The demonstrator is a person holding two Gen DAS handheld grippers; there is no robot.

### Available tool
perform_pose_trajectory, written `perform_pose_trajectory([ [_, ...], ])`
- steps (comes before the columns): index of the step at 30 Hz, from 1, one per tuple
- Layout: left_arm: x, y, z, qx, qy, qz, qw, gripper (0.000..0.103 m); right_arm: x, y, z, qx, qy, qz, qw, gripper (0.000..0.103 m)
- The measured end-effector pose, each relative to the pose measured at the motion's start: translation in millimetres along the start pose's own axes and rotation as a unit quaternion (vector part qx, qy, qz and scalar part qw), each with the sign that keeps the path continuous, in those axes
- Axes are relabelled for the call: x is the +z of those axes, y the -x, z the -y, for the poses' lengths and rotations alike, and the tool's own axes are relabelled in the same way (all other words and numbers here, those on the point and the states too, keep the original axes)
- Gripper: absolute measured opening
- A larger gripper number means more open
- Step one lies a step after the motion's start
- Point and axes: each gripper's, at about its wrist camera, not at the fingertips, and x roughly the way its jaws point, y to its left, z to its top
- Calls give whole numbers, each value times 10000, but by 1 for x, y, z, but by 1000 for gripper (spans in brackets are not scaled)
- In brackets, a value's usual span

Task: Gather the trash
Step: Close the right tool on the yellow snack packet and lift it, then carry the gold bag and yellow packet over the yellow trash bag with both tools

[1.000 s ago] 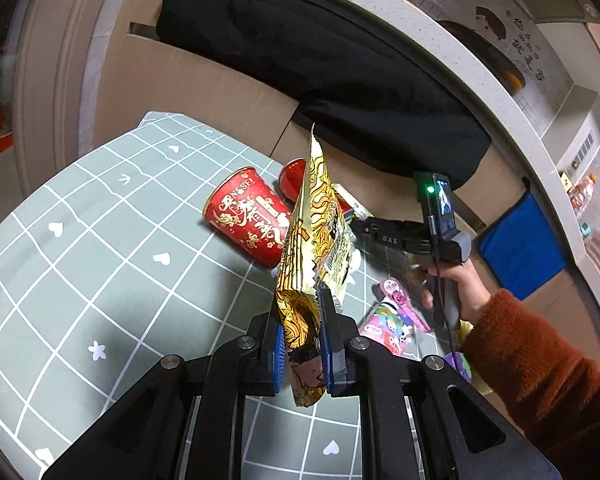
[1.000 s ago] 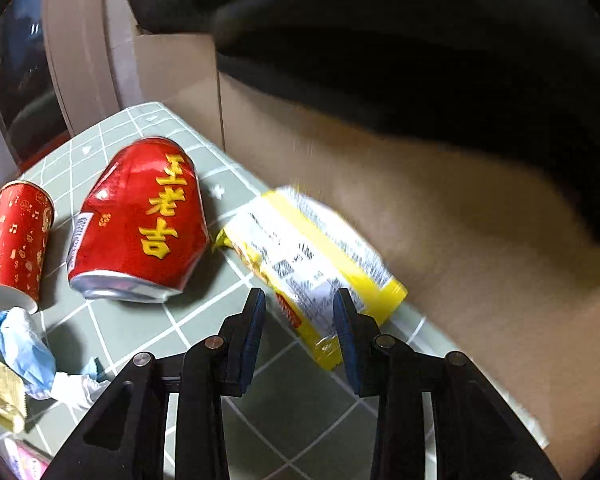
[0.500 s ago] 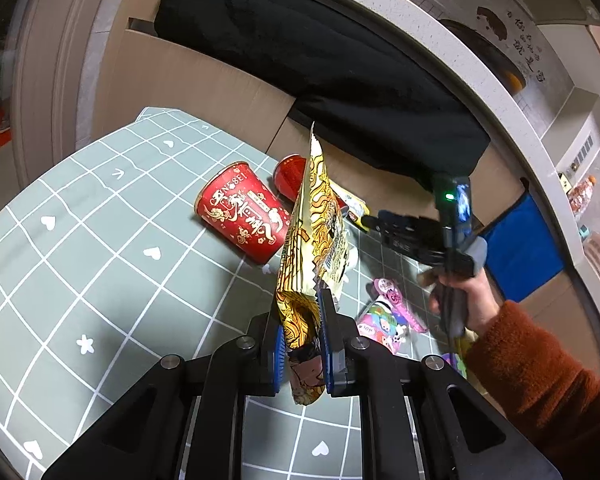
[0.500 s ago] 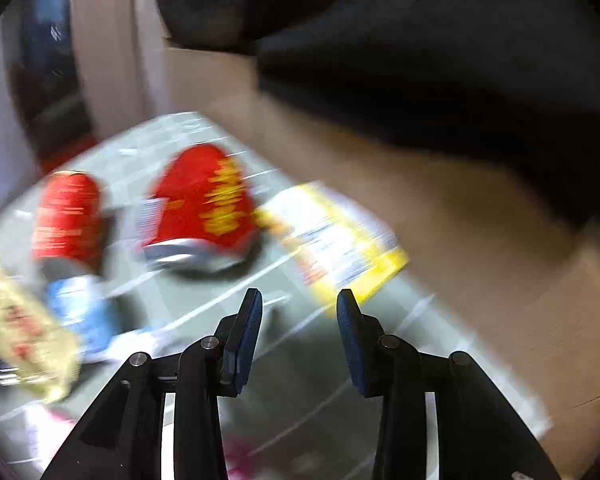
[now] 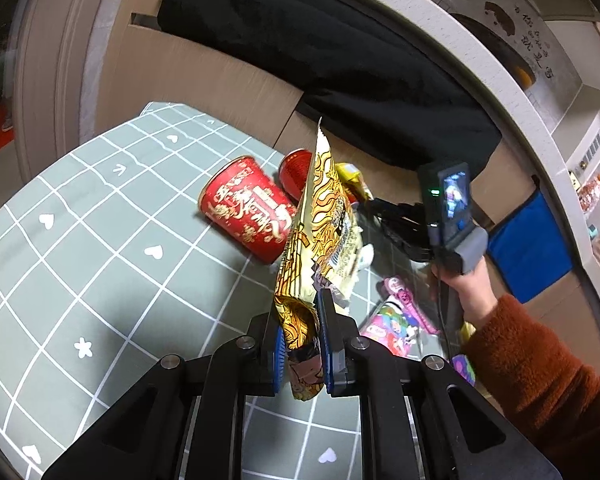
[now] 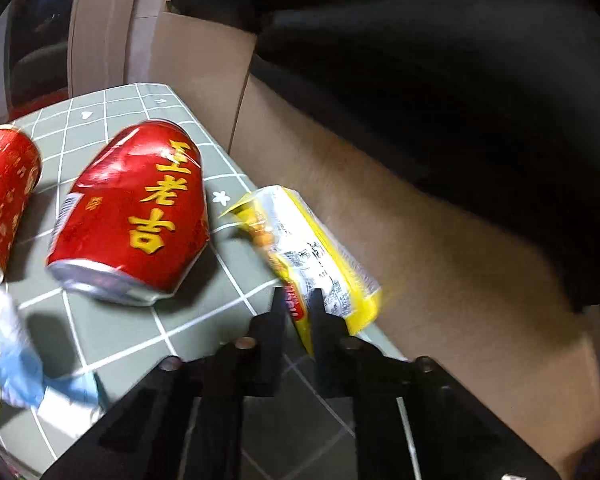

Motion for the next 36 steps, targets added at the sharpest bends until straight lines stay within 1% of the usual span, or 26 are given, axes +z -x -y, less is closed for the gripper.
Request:
perform_pose_trajectory([
  [4,1,10,15,-40,-129,157,9998,15,-9,54,23,293,-613,272,9973,6],
  [8,7,20,39,-44,-227,366,9991,15,-13,117,30,268,-657,619,9956,6],
  [9,9,22,44,-46,-268,424,9987,15,-11,127,30,264,-645,675,9953,6],
  [12,9,31,64,-34,-333,573,9978,15,-24,167,41,308,-699,853,9934,6],
  [16,5,41,86,-127,-438,622,9970,15,-33,197,39,530,-885,967,9900,6],
  [19,5,46,108,-173,-691,691,9951,15,-46,221,39,562,-946,1107,9877,6],
  [22,9,52,135,-189,-972,861,9914,14,-54,237,40,581,-1091,1272,9842,6],
  [28,18,50,194,-273,-1453,1116,9827,14,-73,281,65,412,-1351,1608,9768,6],
  [31,20,45,228,-436,-1713,1217,9767,14,-89,304,84,220,-1530,1776,9719,6],
  [33,19,36,252,-544,-1834,1190,9743,14,-102,319,97,-15,-1615,1857,9692,6],
  [36,11,19,289,-750,-2037,1033,9707,14,-124,337,118,-298,-1800,1902,9647,6],
])
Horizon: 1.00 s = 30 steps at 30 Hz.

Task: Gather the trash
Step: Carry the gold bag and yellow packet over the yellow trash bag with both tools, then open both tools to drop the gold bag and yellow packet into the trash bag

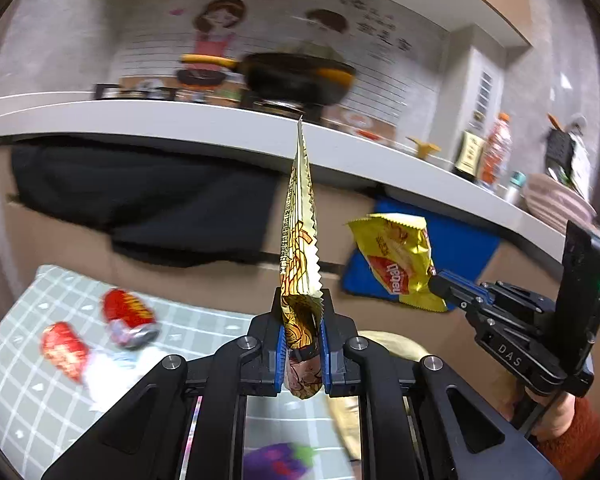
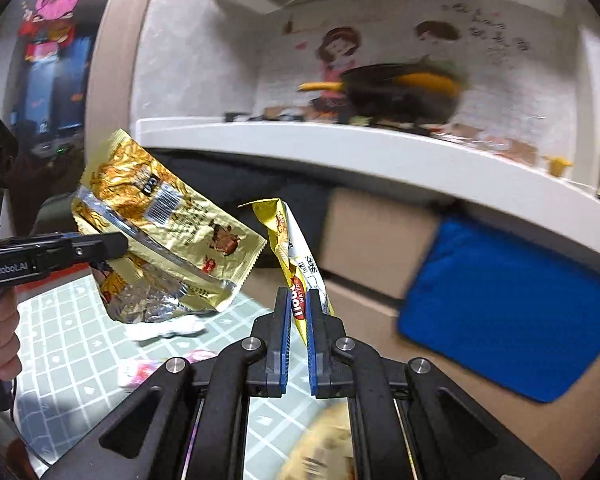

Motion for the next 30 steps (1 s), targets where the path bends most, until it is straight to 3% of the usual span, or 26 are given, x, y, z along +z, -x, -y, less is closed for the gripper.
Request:
perform_pose_trajectory([
  [9,-18,-66,77,-651,-227,-584,9959,14,-36,40,73,-636,-535,-132,9965,6],
  [19,-60,-149,110,-1010,-167,-1533,9829,14,-85,30,120,-701,-1209,-510,9889,6],
  [24,-92,-198,110,-1011,-51,-2263,9688,14,-107,8,134,-624,-1428,-770,9848,6],
  [30,-133,-250,112,-1065,131,-3134,9435,14,-130,-11,140,-487,-1630,-1035,9800,6],
])
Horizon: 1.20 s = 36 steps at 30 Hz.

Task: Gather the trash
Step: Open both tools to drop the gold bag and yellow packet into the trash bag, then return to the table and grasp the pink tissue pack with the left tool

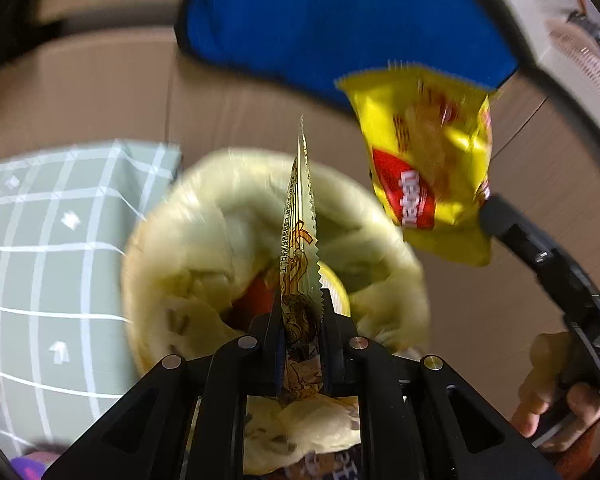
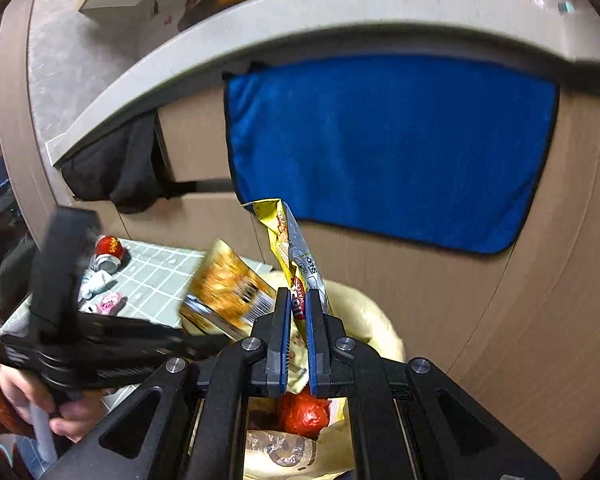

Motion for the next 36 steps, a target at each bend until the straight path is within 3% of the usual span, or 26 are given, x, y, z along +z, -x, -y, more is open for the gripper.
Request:
perform_pose_trajectory([
  [3,-2,-7,-7,-223,143,-101,9996,31,-8,-17,5,75,-107,-260,9996,6],
  [5,-2,1,-10,-301,179,13,9994,49,-16,-27,6,90,-132,-416,9990,6],
  [12,-6,53,-19,-120,197,542,9983,50,-42,-62,10,100,-301,-930,9952,6],
  [16,-15,88,-22,-168,291,856,9958,50,-51,-73,7,79,-381,-1165,9924,10],
  [17,-16,95,-23,-219,318,894,9953,50,-52,-73,5,44,-380,-1197,9921,15],
  [20,-22,121,-29,-241,366,1159,9923,50,-50,-62,-4,-56,-260,-1076,9938,32],
  [24,-32,158,-35,-161,308,1514,9879,50,-39,-35,-20,-83,-103,-789,9968,32],
  [30,-62,216,-56,-319,458,1823,9817,50,-12,17,-54,50,52,-142,9999,32],
  [36,-99,250,-93,101,573,2036,9773,50,3,44,-107,607,297,164,9976,32],
])
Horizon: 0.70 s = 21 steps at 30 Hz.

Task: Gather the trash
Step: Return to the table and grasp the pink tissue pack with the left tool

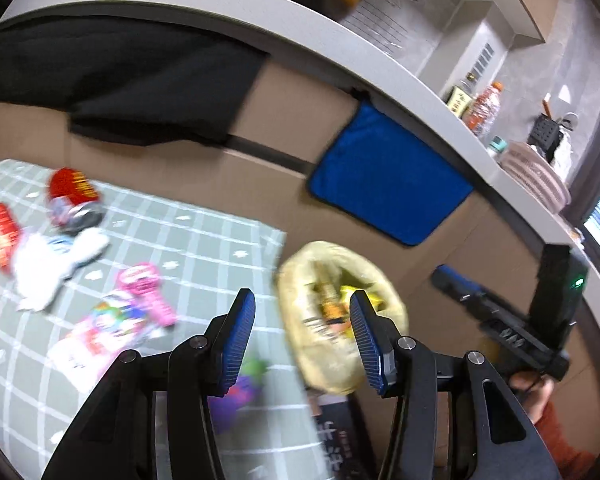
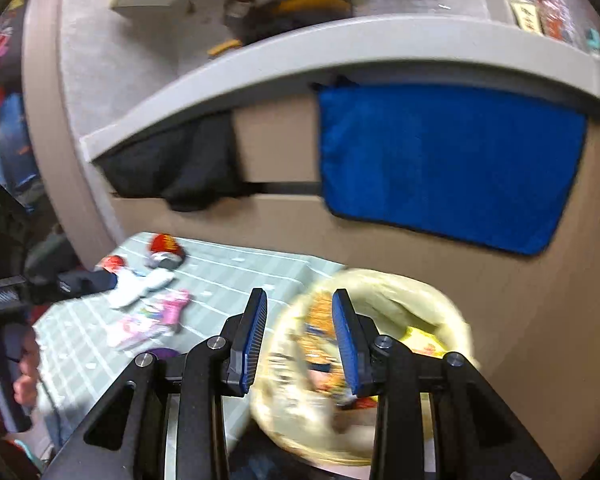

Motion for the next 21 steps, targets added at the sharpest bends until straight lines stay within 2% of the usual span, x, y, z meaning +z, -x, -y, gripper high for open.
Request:
perform_pose_trajectory([
  [7,-19,35,-66,485,488,234,9974,50,-5,-19,-56,490,291,-188,9982,32],
  [12,-26,48,-114,869,916,459,9909,50,-18,-41,-86,707,467,-430,9955,32],
  [16,-29,33,-144,1058,1040,306,9885,50,-31,-59,-104,836,532,-679,9928,32],
  [21,-29,-12,-167,1012,1051,-235,9890,50,-50,-76,-108,1013,393,-1065,9884,32],
])
